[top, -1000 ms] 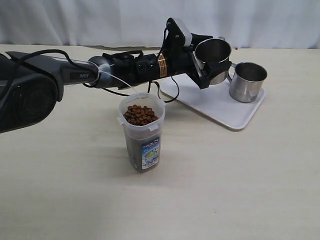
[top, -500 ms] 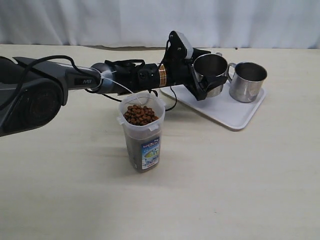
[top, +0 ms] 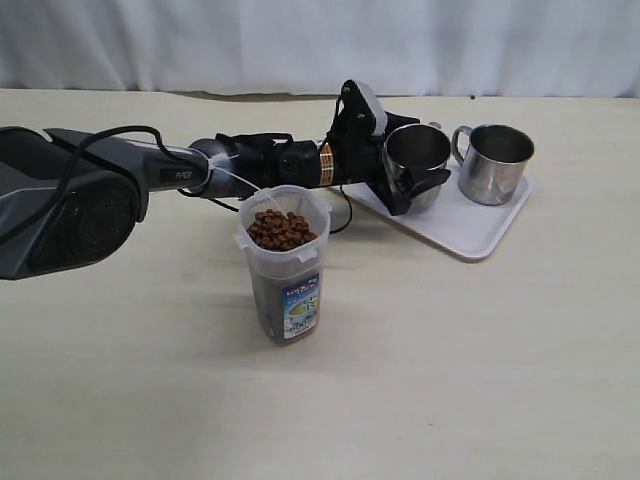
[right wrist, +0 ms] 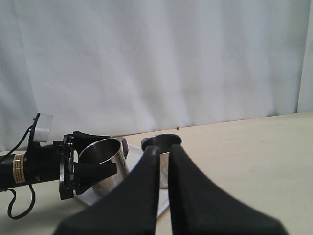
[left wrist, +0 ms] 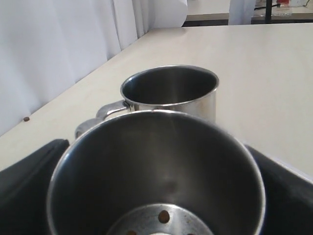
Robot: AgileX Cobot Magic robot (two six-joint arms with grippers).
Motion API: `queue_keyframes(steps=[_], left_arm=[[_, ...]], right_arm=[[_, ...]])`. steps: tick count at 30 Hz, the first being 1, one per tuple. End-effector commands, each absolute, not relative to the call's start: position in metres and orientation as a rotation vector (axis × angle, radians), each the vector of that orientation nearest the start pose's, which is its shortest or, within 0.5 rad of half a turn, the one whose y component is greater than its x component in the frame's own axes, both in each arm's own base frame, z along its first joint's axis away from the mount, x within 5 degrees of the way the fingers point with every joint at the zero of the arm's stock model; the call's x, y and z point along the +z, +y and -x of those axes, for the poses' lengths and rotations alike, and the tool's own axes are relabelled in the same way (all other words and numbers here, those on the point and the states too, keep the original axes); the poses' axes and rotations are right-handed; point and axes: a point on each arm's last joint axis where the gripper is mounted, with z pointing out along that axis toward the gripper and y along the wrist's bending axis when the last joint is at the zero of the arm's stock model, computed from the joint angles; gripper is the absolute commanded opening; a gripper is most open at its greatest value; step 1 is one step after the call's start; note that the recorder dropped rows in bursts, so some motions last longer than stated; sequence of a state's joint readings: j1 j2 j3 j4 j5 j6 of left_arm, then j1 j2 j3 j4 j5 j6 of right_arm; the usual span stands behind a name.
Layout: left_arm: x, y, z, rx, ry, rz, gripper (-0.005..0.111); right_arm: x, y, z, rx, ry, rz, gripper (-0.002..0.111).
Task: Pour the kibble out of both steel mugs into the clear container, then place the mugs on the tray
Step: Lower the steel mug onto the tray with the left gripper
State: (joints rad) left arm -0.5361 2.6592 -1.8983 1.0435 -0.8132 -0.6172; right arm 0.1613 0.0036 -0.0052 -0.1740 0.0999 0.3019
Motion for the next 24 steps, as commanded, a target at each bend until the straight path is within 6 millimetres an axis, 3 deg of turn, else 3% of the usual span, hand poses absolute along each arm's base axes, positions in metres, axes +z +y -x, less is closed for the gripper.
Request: queue_keyframes(steps=[1, 16, 20, 24], left_arm=[[0.0727, -0.3298, -0.4432, -0.796, 1.358, -1.11, 0.0], [0.0725, -0.3294, -0.4457, -0.75, 1.358, -1.1, 0.001], [0.0724, -0.331, -0.4447, -0.751, 1.359, -1.103, 0.015], [0.072, -0.3335, -0.4428, -0.754, 1.358, -1.108, 0.038]], right_arm=[[0.204, 0.0071, -0.056, 0.208, 1.589, 0.006, 0.005], [0.204, 0.0071, -0.056, 0.208, 1.589, 0.006, 0.005], [0.204, 0.0071, -0.056, 0.208, 1.589, 0.006, 0.005], [0.204, 0.0071, -0.056, 0.208, 1.589, 0.006, 0.005]])
